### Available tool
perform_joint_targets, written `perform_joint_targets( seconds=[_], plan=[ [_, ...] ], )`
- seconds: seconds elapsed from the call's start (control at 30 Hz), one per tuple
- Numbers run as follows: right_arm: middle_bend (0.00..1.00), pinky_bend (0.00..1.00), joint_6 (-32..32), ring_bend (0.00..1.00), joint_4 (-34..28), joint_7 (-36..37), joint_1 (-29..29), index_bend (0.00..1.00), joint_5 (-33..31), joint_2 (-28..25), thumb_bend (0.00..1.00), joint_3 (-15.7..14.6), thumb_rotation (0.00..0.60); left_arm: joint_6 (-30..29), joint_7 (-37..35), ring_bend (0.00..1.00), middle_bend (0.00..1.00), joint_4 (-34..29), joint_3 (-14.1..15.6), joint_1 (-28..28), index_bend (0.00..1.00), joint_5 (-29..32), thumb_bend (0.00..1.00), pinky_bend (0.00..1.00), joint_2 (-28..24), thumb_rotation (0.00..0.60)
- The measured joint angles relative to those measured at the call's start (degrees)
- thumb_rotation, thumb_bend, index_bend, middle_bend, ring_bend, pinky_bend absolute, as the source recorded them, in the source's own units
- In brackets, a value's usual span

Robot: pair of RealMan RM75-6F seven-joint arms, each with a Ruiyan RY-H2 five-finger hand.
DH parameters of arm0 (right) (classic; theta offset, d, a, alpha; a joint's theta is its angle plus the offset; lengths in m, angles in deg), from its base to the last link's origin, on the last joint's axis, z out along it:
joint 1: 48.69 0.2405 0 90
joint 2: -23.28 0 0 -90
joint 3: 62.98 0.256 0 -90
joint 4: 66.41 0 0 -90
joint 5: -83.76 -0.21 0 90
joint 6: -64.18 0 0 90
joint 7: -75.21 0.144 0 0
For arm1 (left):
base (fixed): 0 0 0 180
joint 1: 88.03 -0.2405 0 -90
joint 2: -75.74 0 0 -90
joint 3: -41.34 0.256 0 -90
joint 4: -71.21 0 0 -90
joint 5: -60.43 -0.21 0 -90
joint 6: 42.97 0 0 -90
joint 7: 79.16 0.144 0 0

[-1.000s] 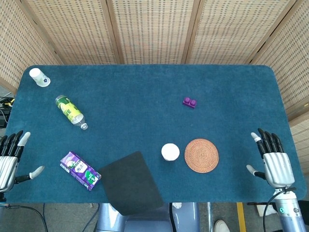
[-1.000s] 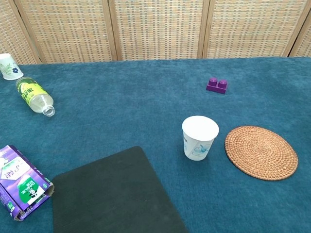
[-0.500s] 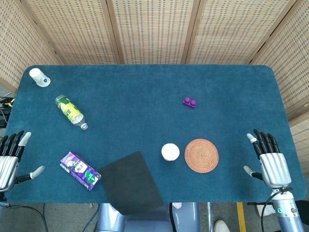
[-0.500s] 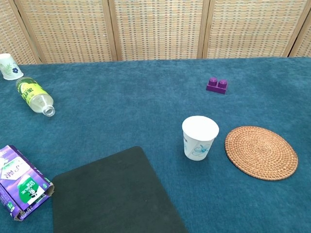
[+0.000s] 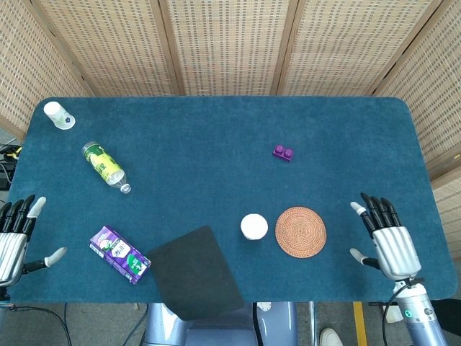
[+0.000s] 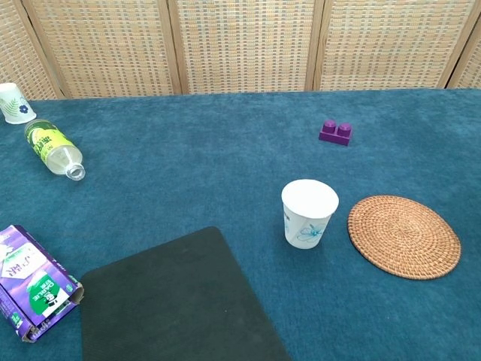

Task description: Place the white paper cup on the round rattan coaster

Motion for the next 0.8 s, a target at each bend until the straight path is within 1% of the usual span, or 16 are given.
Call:
perform_joint_targets(
  seconds=[0.13, 0.3, 0.43, 0.5, 0.8],
  plan=[
    [0.0, 0.0, -2.5, 0.0, -3.1, -1.0, 2.7, 0.21, 1.8, 0.2, 0.03, 0.4, 0.6, -0.3, -0.2, 0.0, 0.0, 0.0, -0.2, -0.1, 0.0, 0.2, 0.06, 0.0, -0.1, 0.0],
    [0.0, 0.0, -7.2, 0.0, -5.7, -1.2, 6.9, 0.22, 2.7, 1.5, 0.03, 1.4, 0.6, -0.3, -0.7, 0.0, 0.0, 0.3, -0.2, -0.2, 0.0, 0.3, 0.06, 0.0, -0.2, 0.0],
    [0.0, 0.0, -11.4, 0.0, -5.3, 0.6, 11.2, 0.22, 3.8, 4.6, 0.03, 2.0, 0.6, -0.3, -1.1, 0.0, 0.0, 0.6, -0.3, -0.1, 0.0, 0.4, 0.06, 0.0, -0.2, 0.0],
    [0.0, 0.0, -12.9, 0.0, -4.7, 0.9, 12.4, 0.22, 4.0, 6.1, 0.03, 2.0, 0.6, -0.2, -1.3, 0.0, 0.0, 0.7, -0.4, -0.1, 0.0, 0.6, 0.06, 0.0, -0.2, 0.0],
    [0.0, 0.0, -17.2, 0.0, -4.7, -2.0, 14.5, 0.22, 1.7, 9.3, 0.03, 1.3, 0.6, 0.3, -0.8, 0.0, 0.0, 0.8, -0.2, 0.1, 0.0, 0.5, 0.06, 0.0, 0.0, 0.0]
  ],
)
